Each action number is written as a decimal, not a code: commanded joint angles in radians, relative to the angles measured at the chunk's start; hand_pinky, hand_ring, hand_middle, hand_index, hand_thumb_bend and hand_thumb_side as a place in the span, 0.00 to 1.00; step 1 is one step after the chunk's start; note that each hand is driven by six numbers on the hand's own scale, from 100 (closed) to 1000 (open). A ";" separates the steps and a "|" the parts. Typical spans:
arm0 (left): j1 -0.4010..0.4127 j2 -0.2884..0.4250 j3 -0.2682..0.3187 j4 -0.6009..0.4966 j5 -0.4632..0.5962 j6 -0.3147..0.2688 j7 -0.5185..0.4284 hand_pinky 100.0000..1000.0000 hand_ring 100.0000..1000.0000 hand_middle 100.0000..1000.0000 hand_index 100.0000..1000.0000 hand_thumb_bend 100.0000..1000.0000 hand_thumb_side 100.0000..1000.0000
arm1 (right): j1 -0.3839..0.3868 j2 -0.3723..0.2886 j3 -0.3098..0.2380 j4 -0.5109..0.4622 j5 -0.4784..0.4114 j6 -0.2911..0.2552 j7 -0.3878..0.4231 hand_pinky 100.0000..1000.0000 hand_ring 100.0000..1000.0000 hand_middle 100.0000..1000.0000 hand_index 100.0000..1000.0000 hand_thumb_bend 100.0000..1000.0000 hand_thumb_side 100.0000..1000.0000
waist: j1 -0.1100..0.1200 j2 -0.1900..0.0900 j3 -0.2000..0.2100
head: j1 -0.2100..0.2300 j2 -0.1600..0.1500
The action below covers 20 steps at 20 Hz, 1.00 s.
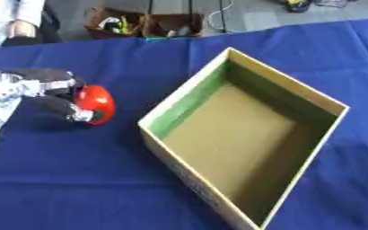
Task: Pick up objects on the table and place them in the box.
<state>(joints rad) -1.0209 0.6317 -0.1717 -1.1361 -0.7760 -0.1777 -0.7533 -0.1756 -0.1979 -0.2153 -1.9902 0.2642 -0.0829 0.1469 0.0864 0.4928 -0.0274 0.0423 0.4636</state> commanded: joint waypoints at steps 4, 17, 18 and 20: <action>-0.022 0.016 -0.001 -0.015 0.027 0.023 0.027 0.46 0.49 0.49 0.73 0.27 0.75 | 0.000 -0.006 -0.002 -0.010 0.006 0.006 0.001 0.90 0.84 0.57 0.70 0.00 0.92 | -0.001 -0.033 0.004 | 0.004 -0.005; -0.023 0.029 -0.005 -0.063 0.068 0.094 0.103 0.29 0.32 0.32 0.52 0.00 0.47 | 0.001 -0.008 -0.001 -0.010 -0.013 0.016 -0.001 0.90 0.84 0.57 0.70 0.00 0.91 | -0.007 -0.063 0.019 | -0.005 0.012; -0.024 0.030 -0.005 -0.070 0.075 0.098 0.105 0.29 0.31 0.31 0.51 0.00 0.46 | 0.001 -0.009 -0.001 -0.010 -0.015 0.017 -0.001 0.90 0.84 0.57 0.70 0.00 0.91 | -0.008 -0.066 0.021 | -0.006 0.014; -0.025 0.032 -0.007 -0.087 0.087 0.106 0.108 0.28 0.30 0.30 0.50 0.00 0.47 | 0.002 -0.010 -0.001 -0.010 -0.018 0.018 -0.001 0.90 0.84 0.57 0.70 0.00 0.91 | -0.009 -0.071 0.025 | -0.009 0.019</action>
<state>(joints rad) -1.0224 0.6274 -0.1816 -1.1971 -0.7005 -0.0781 -0.6497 -0.1742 -0.1975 -0.2152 -1.9902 0.2541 -0.0674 0.1473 0.0793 0.4506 -0.0038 0.0363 0.4773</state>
